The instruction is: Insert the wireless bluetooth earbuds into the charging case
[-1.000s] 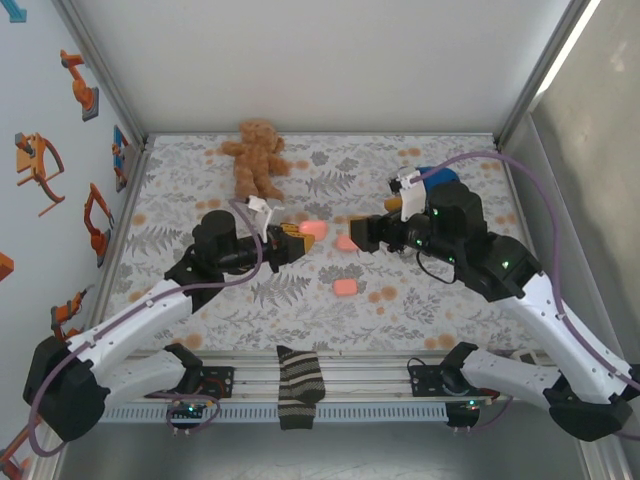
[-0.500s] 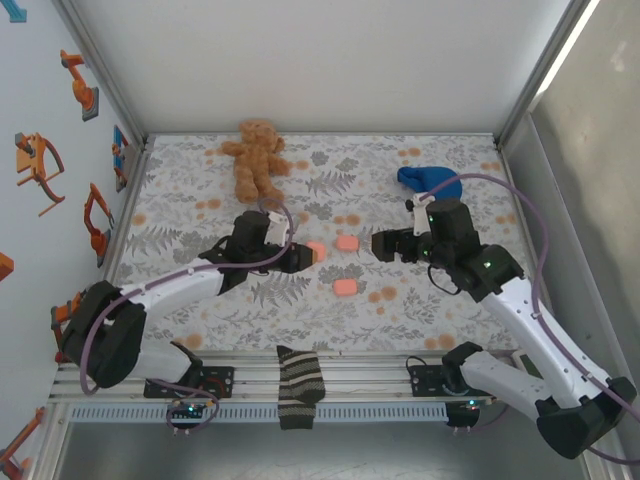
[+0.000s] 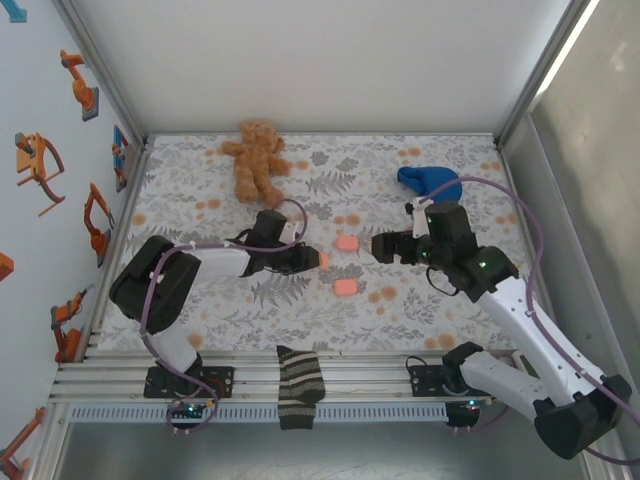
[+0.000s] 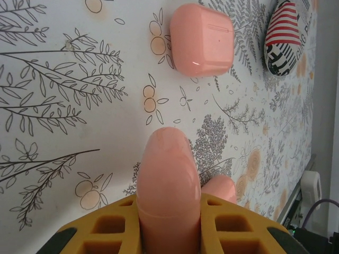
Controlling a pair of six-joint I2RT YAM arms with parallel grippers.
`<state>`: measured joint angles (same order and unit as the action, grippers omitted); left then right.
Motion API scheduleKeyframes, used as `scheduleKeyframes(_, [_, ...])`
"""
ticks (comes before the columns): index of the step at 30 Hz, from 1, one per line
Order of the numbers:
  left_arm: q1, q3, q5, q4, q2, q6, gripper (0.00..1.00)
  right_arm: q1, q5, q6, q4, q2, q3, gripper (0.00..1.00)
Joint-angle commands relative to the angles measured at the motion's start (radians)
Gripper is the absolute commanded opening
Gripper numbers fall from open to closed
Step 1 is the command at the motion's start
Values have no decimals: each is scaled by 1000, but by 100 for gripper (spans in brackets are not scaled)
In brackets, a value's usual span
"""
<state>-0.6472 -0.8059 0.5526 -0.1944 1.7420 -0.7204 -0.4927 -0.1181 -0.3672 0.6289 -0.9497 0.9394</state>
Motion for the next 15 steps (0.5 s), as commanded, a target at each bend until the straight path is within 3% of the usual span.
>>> scheduleKeyframes(1, [6, -36, 38, -22, 19, -34, 10, 17, -17, 14, -19, -13, -9, 99])
scheduleKeyframes(11, [13, -17, 42, -28, 52, -48, 27, 55, -28, 26, -17, -21, -5, 99])
scheduleKeyframes(15, [20, -8, 35, -20, 47, -40, 42, 72, -27, 30, -6, -12, 0, 99])
